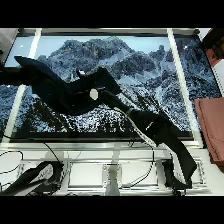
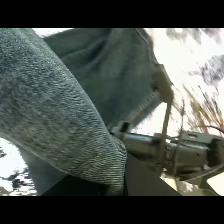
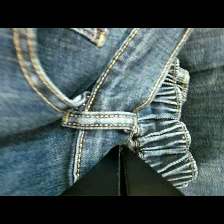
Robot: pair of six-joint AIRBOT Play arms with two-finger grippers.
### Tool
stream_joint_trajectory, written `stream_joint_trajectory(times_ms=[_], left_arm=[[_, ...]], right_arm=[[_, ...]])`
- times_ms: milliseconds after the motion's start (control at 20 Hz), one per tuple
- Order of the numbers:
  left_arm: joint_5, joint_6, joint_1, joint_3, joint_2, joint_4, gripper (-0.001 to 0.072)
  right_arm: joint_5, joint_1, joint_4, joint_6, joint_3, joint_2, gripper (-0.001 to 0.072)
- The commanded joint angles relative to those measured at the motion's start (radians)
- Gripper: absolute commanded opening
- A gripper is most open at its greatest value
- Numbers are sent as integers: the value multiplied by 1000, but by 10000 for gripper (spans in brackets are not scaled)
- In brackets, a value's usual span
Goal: Fold the clothes and pants, and hang the long-sleeved shirts on hangers.
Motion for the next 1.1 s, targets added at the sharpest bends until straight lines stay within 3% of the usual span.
stream_joint_trajectory(times_ms=[0,150,400,500,650,700,750,800,1050], left_arm=[[46,-31,-106,-3,-53,0,64],[196,-121,-237,-4,-134,0,64],[539,-132,-483,-4,-285,-38,65],[716,-133,-566,-4,-362,-44,64],[865,-133,-652,-4,-480,-132,70],[896,-133,-674,-4,-515,-162,198],[899,-132,-687,-4,-539,-174,536],[895,-132,-694,-4,-552,-174,681],[879,-124,-658,-4,-501,-172,691]], right_arm=[[149,-24,-3,2,0,7,17],[370,-107,-153,-31,0,53,18],[720,-300,-355,-139,0,217,18],[792,-377,-355,-156,0,284,19],[814,-473,-356,-161,0,365,19],[802,-502,-358,-161,0,379,19],[783,-532,-361,-160,0,387,19],[768,-562,-361,-160,0,388,19],[647,-677,-377,-172,0,384,18]])
